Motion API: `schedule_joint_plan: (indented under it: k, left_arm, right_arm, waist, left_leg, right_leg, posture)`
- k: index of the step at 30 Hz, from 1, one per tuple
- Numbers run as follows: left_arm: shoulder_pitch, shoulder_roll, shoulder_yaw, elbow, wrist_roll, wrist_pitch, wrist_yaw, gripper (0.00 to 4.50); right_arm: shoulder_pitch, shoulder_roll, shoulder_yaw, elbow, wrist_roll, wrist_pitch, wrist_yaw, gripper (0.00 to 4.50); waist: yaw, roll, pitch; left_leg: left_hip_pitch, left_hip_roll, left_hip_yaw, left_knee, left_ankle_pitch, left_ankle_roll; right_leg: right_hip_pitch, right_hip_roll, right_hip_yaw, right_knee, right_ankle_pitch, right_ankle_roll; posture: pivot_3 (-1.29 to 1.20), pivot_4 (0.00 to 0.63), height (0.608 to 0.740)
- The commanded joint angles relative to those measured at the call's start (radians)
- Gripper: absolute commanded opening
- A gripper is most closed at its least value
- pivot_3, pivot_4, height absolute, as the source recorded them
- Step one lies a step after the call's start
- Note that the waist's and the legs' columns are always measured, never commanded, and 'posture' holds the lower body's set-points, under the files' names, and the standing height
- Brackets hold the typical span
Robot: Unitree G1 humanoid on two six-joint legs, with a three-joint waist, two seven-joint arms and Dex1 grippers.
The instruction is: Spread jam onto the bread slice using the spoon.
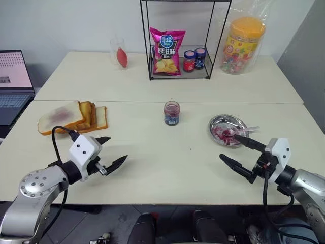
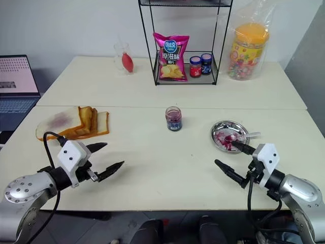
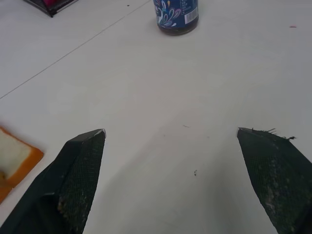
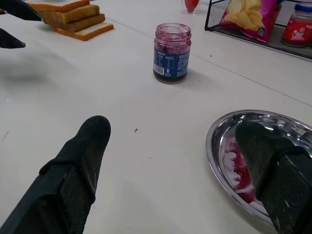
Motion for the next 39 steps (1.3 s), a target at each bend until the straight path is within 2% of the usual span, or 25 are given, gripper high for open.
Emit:
schedule_joint_plan:
  k: [1,12,19,23,29,33,39]
  left_arm:
    - [-0.015,0.003,0.007,-0.047,-0.002,-0.004,0.004,4.5]
    - [-0.003,-0.035,-0.04,-0.082,0.016,-0.053,0.001,4.5]
    - [-0.003,-0.065,-0.029,-0.054,-0.027,-0.056,-0.017,4.5]
    - [-0.014,-0.103,-0.001,-0.032,0.019,-0.11,0.052,4.5]
    - [-0.038,-0.278,0.182,-0.018,0.01,-0.085,0.333,4.5]
    - [-0.078,-0.363,0.323,0.01,-0.09,0.035,0.504,4.5]
    - [-0.157,-0.362,0.496,0.125,-0.173,0.104,0.652,4.5]
  right_arm:
    - [0.002,0.011,-0.016,-0.007,-0.011,-0.041,0.006,4.49]
    - [0.013,0.026,-0.005,-0.005,-0.033,-0.053,0.002,4.49]
    - [0.0,0.029,0.007,-0.01,-0.041,-0.048,-0.003,4.49]
    - [-0.028,0.032,0.025,-0.013,-0.039,-0.036,-0.006,4.49]
    - [-0.146,0.055,0.101,-0.009,-0.052,0.01,-0.03,4.49]
    - [-0.253,0.059,0.164,-0.019,-0.055,0.08,-0.048,4.49]
    - [-0.46,0.05,0.287,-0.024,-0.037,0.254,-0.029,4.49]
  waist:
    - [0.0,0.0,0.0]
    - [0.0,0.0,0.0]
    - [0.0,0.0,0.0]
    - [0.0,-0.001,0.0]
    - [-0.002,-0.002,-0.001]
    - [0.0,-0.003,-0.001]
    - [0.0,-0.004,-0.002]
  left_leg:
    - [0.0,0.0,0.0,0.0,0.0,0.0]
    - [0.001,0.0,0.001,0.0,0.0,0.0]
    - [0.001,0.0,0.002,0.0,0.0,0.0]
    - [0.001,0.0,0.003,0.0,0.0,0.0]
    - [0.002,0.0,0.003,0.001,0.0,0.0]
    - [0.002,0.0,0.003,0.001,0.0,0.0]
    - [0.002,0.0,0.002,0.003,0.0,0.0]
  right_leg:
    - [0.0,0.0,0.0,0.0,0.0,0.0]
    - [0.0,0.0,0.002,0.0,0.001,0.001]
    - [0.0,0.0,0.002,0.001,0.001,0.001]
    - [0.0,0.0,0.003,0.001,0.001,0.002]
    - [0.0,0.0,0.004,0.001,0.004,0.007]
    - [0.001,0.0,0.004,0.001,0.006,0.01]
    - [0.001,0.001,0.003,0.001,0.007,0.011]
  posture:
    - [0.0,0.15,0.74]
    - [0.0,0.15,0.74]
    - [0.0,0.15,0.74]
    - [0.0,0.15,0.74]
    - [0.0,0.15,0.74]
    - [0.0,0.15,0.74]
    - [0.0,0.15,0.74]
